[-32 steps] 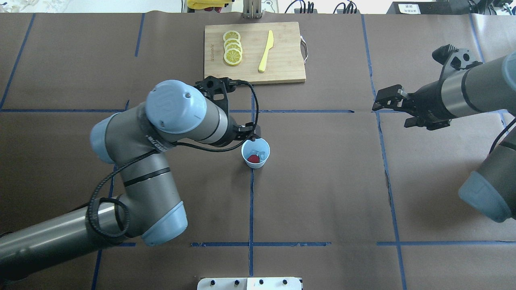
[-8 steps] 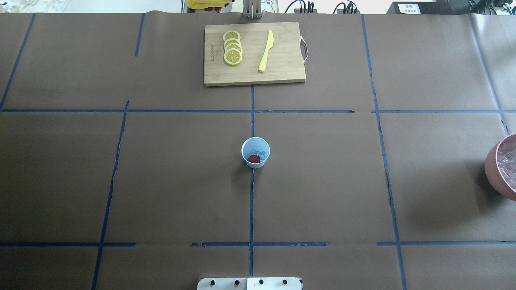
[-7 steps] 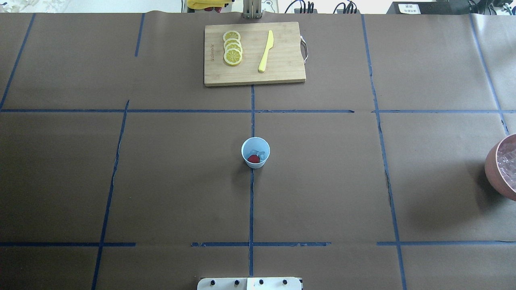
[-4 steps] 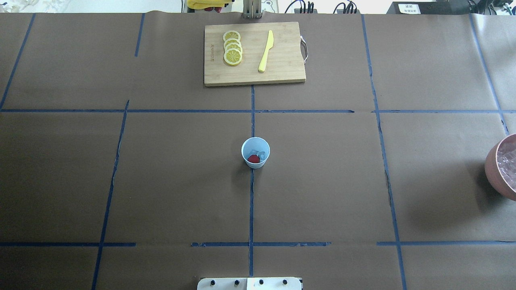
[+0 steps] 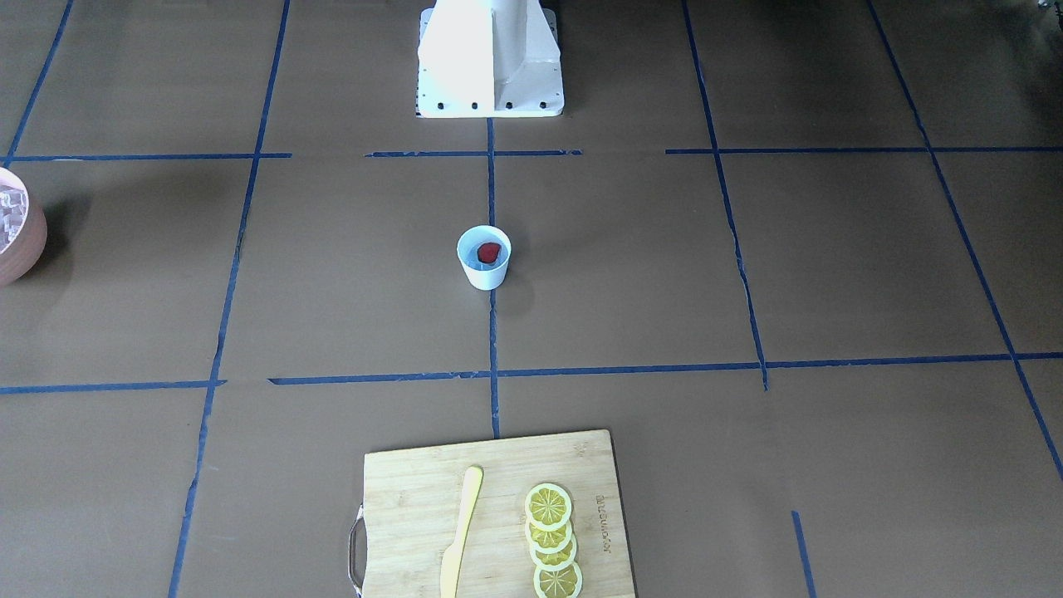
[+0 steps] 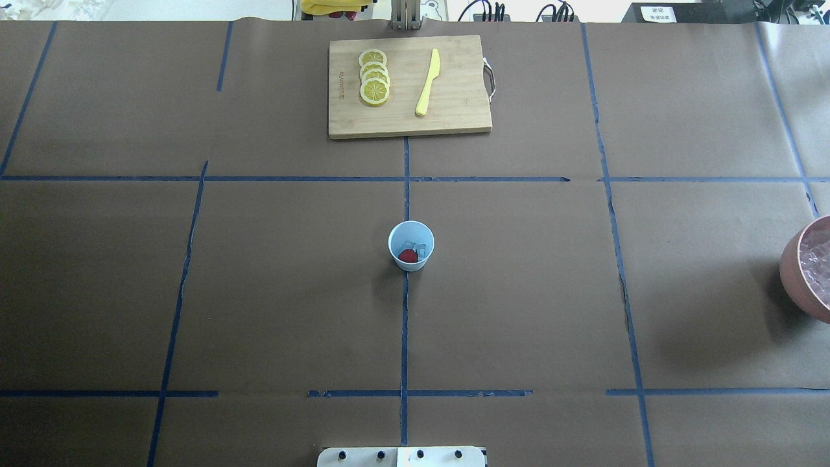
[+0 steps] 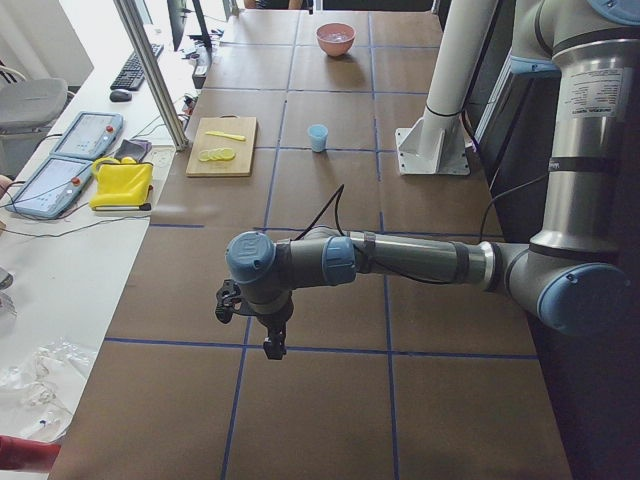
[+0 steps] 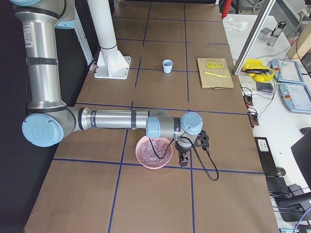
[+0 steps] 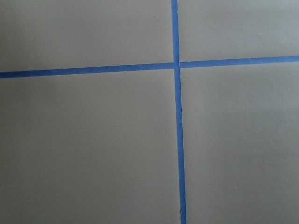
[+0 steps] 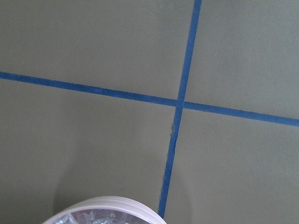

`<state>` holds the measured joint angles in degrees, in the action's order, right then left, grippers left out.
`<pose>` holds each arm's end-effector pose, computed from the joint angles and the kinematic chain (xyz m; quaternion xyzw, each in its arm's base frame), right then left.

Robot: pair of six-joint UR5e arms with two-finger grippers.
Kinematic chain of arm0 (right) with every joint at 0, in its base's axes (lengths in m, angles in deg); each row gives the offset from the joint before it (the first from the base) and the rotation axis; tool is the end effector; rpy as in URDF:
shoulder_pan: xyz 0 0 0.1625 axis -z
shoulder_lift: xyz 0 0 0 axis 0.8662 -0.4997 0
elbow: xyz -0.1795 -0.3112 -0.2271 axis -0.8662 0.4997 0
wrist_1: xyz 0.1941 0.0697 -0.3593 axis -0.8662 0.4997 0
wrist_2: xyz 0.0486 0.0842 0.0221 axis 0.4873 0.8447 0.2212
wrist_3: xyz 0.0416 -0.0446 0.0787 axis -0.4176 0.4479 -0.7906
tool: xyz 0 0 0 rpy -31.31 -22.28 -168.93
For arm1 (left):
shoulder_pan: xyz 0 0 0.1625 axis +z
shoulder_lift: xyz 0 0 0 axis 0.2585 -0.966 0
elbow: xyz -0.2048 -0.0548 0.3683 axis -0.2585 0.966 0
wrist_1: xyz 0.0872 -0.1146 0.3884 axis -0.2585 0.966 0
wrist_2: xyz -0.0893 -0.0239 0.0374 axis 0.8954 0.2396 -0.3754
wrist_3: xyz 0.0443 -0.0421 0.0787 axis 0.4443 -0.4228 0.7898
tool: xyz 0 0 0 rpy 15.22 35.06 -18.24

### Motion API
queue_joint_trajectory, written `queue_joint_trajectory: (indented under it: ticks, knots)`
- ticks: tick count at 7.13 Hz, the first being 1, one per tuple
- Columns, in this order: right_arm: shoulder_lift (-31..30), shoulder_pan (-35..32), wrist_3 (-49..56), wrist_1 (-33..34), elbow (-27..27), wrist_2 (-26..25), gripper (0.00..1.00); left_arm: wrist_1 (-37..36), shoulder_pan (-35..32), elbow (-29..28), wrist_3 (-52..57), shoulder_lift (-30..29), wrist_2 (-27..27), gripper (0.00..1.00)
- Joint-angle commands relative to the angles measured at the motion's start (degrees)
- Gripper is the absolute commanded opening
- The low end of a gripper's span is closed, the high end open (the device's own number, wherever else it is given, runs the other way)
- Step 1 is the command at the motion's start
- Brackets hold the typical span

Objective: Put ice and strawberries in cup

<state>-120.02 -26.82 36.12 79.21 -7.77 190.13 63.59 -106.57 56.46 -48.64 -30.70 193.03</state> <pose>0.0335 -0.5129 0.6444 0.0188 -0.3902 -0.0743 0.9175 -0.0768 -0.4844 0.6351 -0.0209 0.3824 0.0408 0.9229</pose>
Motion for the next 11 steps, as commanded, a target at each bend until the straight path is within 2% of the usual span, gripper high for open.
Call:
queue_joint_trajectory:
  ticks: [1, 3, 4, 11]
  knots:
    - [0.0, 0.0, 0.0, -0.1, 0.0, 0.1, 1.00, 0.1, 0.0, 0.2, 0.1, 0.1, 0.0, 1.00]
    - [0.2, 0.0, 0.1, -0.1, -1.1, -0.4, 1.00, 0.1, 0.0, 0.3, 0.1, 0.1, 0.1, 1.00]
    - [0.0, 0.0, 0.0, 0.0, -3.3, -2.6, 1.00, 0.1, 0.0, 0.3, 0.0, 0.1, 0.1, 1.00]
    - [-0.7, 0.0, 0.1, 0.1, -2.8, -1.9, 1.00, 0.1, 0.0, -0.3, 0.1, 0.2, 0.1, 1.00]
